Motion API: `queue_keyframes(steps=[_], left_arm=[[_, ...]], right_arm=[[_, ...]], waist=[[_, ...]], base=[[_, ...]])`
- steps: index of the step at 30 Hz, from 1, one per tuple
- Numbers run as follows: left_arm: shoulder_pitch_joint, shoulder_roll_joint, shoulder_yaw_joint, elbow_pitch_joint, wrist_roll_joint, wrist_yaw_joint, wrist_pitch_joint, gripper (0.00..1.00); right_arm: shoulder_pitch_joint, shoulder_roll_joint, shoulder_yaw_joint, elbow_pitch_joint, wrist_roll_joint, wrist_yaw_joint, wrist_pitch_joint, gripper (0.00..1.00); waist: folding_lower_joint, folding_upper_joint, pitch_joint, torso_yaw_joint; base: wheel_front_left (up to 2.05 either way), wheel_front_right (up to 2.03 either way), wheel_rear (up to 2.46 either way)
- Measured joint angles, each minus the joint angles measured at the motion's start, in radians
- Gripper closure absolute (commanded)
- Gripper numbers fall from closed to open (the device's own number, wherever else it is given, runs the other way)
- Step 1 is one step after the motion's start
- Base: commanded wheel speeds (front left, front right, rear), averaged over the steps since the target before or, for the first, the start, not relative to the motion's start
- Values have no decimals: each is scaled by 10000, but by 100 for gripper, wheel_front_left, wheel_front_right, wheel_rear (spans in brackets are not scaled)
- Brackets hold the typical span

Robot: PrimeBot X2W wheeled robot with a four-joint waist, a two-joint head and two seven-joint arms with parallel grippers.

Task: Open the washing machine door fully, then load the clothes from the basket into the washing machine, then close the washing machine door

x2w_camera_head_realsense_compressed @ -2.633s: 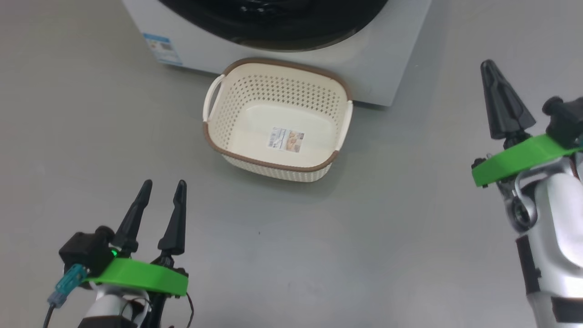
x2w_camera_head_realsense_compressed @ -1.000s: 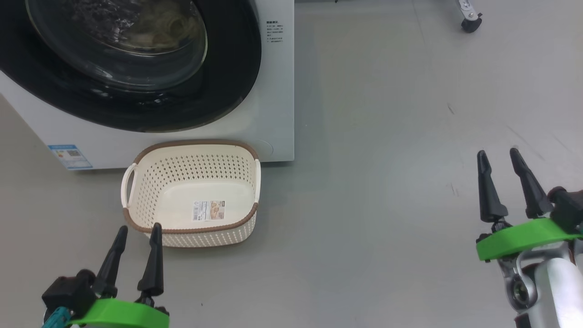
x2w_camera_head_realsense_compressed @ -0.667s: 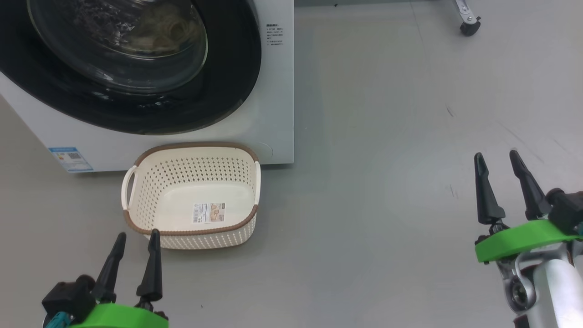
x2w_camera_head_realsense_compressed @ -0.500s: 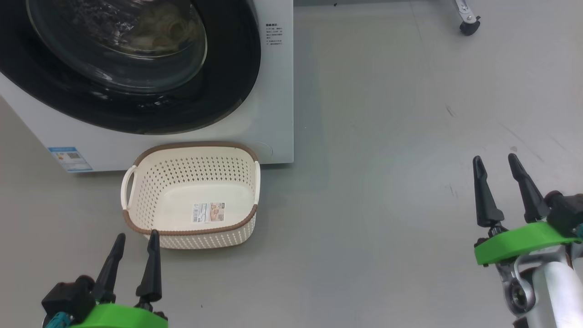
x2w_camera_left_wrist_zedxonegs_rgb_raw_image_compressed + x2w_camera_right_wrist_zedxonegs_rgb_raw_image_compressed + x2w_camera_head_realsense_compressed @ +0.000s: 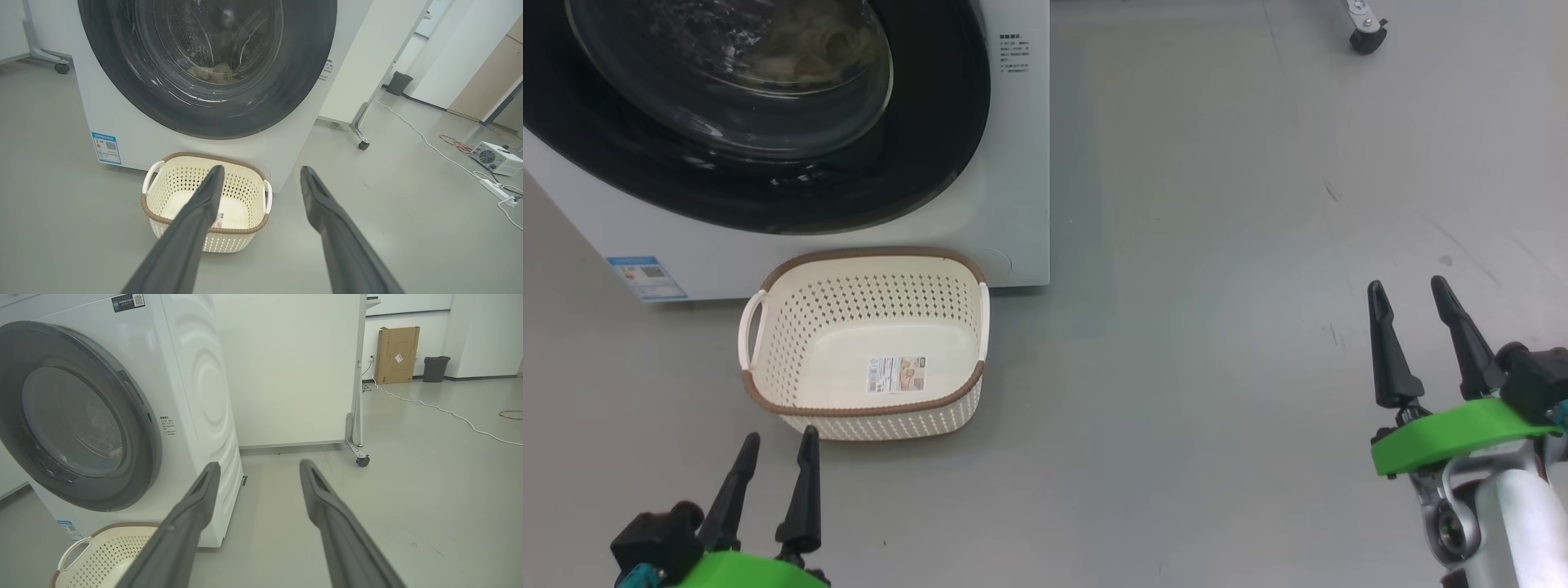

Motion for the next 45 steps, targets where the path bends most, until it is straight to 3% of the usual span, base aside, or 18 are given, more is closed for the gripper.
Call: queue_keyframes(steps=[45], left_arm=[[8,61,165,-182,-332,0,-2,0]], right_arm=[[-5,0,88,207,234,0,0,0]], waist=[[1,0,-68,-88]], base=[[0,0,0]])
